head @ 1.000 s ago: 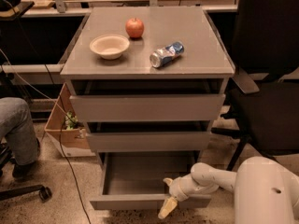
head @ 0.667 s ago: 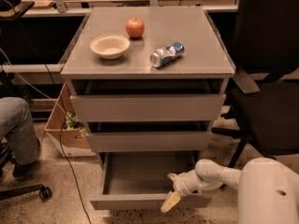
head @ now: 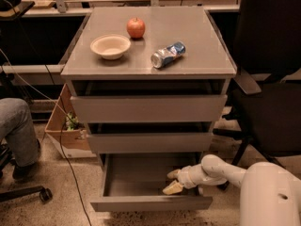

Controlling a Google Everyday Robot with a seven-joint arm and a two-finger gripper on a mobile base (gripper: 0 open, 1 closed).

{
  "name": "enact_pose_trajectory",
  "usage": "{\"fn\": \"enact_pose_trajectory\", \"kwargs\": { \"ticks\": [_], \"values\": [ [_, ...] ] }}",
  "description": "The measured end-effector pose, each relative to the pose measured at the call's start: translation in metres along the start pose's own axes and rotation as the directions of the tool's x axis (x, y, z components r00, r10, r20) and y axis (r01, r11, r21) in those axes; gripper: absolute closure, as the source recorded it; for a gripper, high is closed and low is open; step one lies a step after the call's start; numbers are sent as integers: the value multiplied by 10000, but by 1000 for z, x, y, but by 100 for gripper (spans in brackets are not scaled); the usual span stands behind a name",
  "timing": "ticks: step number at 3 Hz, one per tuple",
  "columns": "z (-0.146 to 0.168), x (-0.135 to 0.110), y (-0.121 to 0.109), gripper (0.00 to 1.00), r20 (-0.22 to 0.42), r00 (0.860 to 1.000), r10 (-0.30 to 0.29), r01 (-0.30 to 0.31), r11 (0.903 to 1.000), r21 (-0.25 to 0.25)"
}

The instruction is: Open bottom drawer

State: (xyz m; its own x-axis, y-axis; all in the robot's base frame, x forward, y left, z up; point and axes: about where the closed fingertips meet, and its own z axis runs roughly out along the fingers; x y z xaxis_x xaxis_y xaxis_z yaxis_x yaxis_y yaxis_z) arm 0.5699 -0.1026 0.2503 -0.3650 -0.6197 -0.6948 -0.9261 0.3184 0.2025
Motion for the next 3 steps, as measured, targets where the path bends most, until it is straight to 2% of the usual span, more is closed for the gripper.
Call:
{"fn": "enact_pose_trajectory", "kwargs": {
  "ticks": [2,3],
  "values": [
    [17,8,-29,89,959,9952,-173,126,9987,491],
    [35,22,-38,100,1372,9905,-112,53,9991,430]
  ]
}}
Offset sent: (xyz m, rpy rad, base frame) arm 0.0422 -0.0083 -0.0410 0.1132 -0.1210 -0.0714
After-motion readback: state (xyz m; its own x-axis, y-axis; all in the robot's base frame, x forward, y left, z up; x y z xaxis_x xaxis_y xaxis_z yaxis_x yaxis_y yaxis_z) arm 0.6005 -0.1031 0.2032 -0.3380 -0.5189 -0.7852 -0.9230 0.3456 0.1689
